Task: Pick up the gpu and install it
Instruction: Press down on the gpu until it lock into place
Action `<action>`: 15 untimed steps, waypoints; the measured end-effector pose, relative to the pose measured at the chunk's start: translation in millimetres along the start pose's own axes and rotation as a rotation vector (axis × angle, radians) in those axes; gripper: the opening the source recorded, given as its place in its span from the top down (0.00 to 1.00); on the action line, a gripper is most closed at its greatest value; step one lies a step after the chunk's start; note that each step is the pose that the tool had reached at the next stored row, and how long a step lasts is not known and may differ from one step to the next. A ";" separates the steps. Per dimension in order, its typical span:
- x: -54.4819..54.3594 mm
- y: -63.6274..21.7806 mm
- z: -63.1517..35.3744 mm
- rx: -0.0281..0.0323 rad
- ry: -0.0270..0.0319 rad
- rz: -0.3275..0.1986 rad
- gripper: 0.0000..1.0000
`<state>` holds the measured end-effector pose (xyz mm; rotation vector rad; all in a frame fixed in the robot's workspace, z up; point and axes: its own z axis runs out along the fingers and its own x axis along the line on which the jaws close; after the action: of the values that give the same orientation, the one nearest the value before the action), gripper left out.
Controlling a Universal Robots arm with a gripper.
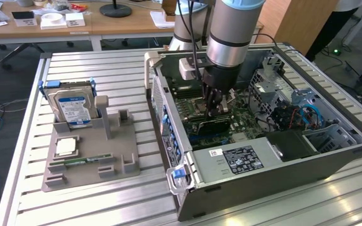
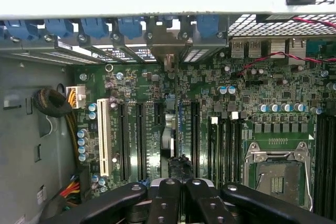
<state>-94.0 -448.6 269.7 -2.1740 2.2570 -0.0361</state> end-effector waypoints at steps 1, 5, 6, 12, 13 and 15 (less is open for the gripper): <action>0.0 0.0 0.0 0.0000 0.0001 0.000 0.89; -0.2 0.0 0.8 0.0000 0.0000 0.000 0.89; -0.2 0.0 0.9 -0.0001 0.0001 0.000 0.89; -0.2 0.1 1.7 0.0000 0.0002 0.000 0.89; -0.2 0.1 1.7 0.0000 0.0002 0.000 0.89; -0.6 0.1 2.0 0.0002 -0.0003 0.000 0.89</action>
<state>-94.0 -448.0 267.6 -2.1737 2.2569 -0.0361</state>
